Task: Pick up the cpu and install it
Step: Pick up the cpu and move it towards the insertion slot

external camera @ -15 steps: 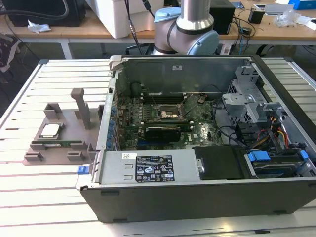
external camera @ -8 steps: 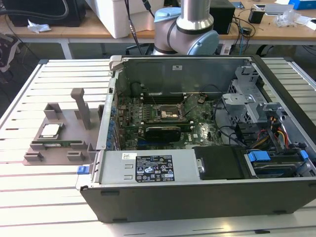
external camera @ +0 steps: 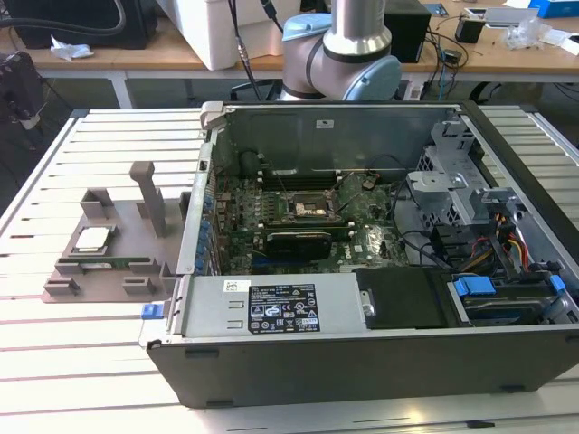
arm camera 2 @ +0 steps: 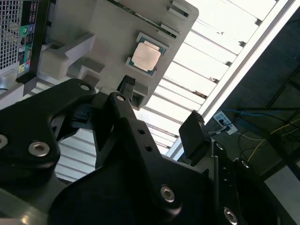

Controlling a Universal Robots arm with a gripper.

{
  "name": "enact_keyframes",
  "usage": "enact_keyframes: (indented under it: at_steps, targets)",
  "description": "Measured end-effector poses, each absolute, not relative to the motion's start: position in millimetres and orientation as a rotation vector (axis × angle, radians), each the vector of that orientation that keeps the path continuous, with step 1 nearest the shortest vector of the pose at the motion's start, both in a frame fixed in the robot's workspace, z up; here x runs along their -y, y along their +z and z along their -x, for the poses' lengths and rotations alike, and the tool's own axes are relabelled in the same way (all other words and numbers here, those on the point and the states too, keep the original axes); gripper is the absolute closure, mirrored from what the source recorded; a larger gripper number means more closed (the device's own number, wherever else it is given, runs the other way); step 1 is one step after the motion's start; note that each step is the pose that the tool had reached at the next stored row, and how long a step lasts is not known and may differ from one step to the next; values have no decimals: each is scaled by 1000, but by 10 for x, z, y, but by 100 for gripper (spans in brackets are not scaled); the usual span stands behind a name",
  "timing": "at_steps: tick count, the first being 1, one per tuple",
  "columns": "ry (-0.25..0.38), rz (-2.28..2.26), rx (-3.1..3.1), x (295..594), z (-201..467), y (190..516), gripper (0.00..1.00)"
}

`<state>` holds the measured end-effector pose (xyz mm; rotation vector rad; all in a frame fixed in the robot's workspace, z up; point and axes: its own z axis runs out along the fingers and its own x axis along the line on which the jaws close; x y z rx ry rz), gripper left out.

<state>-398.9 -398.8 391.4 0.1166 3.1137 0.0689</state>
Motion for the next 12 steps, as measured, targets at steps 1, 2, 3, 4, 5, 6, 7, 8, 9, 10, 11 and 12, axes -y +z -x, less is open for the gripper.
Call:
enact_keyframes:
  at_steps: [1, 2, 3, 4, 5, 6, 7, 8, 9, 10, 11, 12]
  targets:
    - [69, -117, -3114, 3988, 3989, 3914, 34]
    - [68, -117, -3114, 3988, 3989, 3914, 34]
    - [60, -117, -3114, 3987, 3991, 3915, 34]
    - [41, -116, -3114, 3986, 3991, 3914, 34]
    - [-1, -116, -3113, 3982, 3989, 3914, 34]
    - [-2, -115, -3113, 3982, 3989, 3914, 34]
    - [-2, -115, -3113, 3982, 3989, 3914, 34]
    - [-2, -115, -3113, 3982, 3989, 3914, 34]
    - [-2, -116, -3113, 3981, 3989, 3912, 34]
    - [-2, -116, -3113, 3981, 3989, 3904, 34]
    - [-2, -116, -3113, 3980, 3987, 3886, 34]
    - [-2, -116, -3114, 3979, 3983, 3863, 34]
